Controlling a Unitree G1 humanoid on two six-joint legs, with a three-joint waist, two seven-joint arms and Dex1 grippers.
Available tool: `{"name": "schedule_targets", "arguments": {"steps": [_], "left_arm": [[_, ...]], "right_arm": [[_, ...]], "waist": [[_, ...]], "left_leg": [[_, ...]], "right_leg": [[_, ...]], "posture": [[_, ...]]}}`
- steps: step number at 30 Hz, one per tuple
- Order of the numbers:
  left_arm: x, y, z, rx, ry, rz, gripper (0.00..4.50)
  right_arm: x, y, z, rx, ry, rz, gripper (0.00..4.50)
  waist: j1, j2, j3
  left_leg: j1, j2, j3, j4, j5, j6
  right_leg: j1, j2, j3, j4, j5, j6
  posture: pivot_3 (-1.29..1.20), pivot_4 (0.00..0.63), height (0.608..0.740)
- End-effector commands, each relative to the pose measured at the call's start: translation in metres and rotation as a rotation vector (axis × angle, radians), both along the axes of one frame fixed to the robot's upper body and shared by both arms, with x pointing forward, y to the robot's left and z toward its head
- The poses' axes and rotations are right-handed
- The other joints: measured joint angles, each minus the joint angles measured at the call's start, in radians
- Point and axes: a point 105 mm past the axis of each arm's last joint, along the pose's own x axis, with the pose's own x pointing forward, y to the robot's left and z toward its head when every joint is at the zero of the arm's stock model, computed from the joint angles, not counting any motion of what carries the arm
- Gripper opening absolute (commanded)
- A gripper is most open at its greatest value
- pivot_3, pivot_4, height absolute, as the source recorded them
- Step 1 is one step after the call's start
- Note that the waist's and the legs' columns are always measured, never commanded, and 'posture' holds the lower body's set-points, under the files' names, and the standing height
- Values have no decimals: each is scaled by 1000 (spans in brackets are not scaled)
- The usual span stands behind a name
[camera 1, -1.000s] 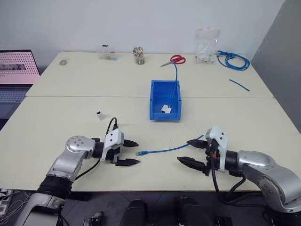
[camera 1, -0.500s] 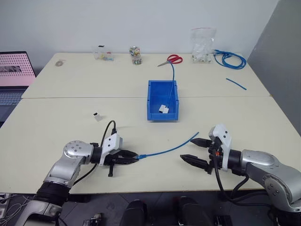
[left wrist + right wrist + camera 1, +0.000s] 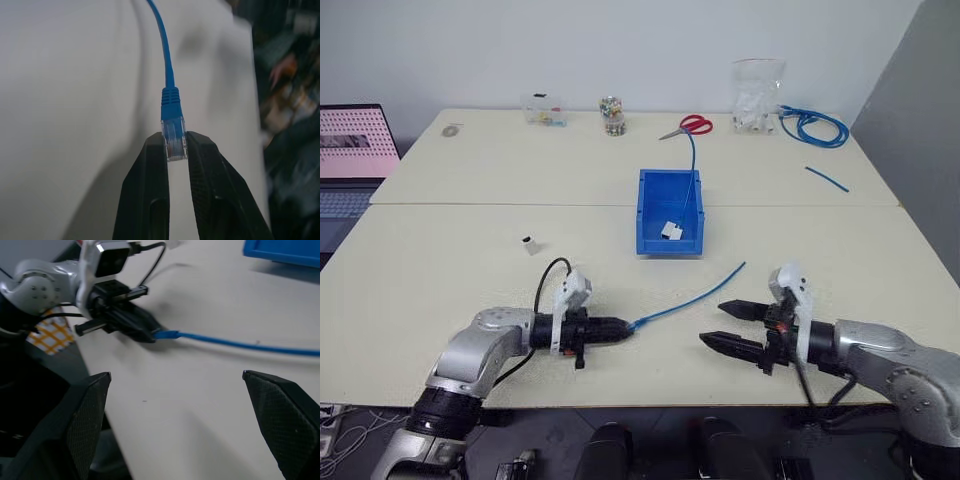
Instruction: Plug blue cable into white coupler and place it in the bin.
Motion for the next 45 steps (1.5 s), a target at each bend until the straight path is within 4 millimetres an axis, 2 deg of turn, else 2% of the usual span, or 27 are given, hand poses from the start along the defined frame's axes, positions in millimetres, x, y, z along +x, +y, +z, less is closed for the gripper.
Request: {"name": "schedule_targets", "arguments": {"steps": [1,5,9,12,19,29,30,31,33,39,40,44,45], "left_arm": [[-19,-20,46,-174,82,-96,250],[-34,-28,56,-211,127,-153,250],[-50,-30,53,-192,156,-204,250],[-54,-30,53,-196,171,-211,250],[-59,-31,53,-191,177,-226,250],[-56,-32,54,-196,174,-210,250],[-56,-32,55,-197,174,-210,250],[-56,-32,55,-198,175,-211,250],[-56,-33,55,-199,175,-211,250],[-56,-35,56,-205,173,-217,250],[-57,-35,56,-205,173,-218,250],[-56,-35,55,-206,173,-212,250],[-55,-35,56,-208,170,-204,250]], "right_arm": [[-11,6,16,160,93,58,4500],[-7,16,29,252,141,62,4500],[2,22,45,337,175,38,4500],[3,24,53,347,192,43,4500],[5,30,54,352,214,26,4500],[6,31,52,329,223,26,4500],[6,30,51,328,225,25,4115],[6,30,51,325,226,25,4032],[6,30,50,320,227,25,3426],[6,32,50,315,228,35,2071],[7,32,50,317,229,34,1731],[8,33,52,323,227,33,913],[7,34,51,322,228,39,425]], "waist": [[-4,0,0],[-26,1,0],[-31,1,0],[-28,1,0],[-15,1,0],[-8,1,0],[-7,1,0],[-7,1,0],[-7,1,0],[-7,1,0],[-7,1,0],[-7,1,0],[-7,1,0]], "left_leg": [[0,0,0,0,0,0],[3,0,4,-2,0,0],[3,2,3,-2,0,0],[2,1,3,-2,0,0],[2,0,4,-2,0,0],[1,0,4,-2,0,0],[1,0,4,-2,0,0],[1,0,4,-2,0,0],[1,0,4,-2,0,0],[1,0,4,-2,0,0],[1,0,4,-2,0,0],[1,0,4,-2,0,0],[1,0,4,-2,0,0]], "right_leg": [[0,0,0,0,0,0],[0,1,3,1,0,0],[-1,4,4,1,0,0],[-1,4,4,1,0,0],[-1,2,4,-1,0,0],[-1,3,5,-1,0,0],[-1,3,5,-1,0,0],[-1,3,5,-1,0,0],[-1,3,5,-1,0,0],[-1,3,5,-1,0,0],[-1,3,5,-1,0,0],[-1,3,5,-2,0,0],[-1,3,5,-2,0,0]], "posture": [[0,150,740],[0,150,740],[0,150,740],[0,150,740],[0,150,740],[0,150,740],[0,150,740],[0,150,740],[0,150,740],[0,150,740],[0,150,740],[0,150,740],[0,150,740]]}}
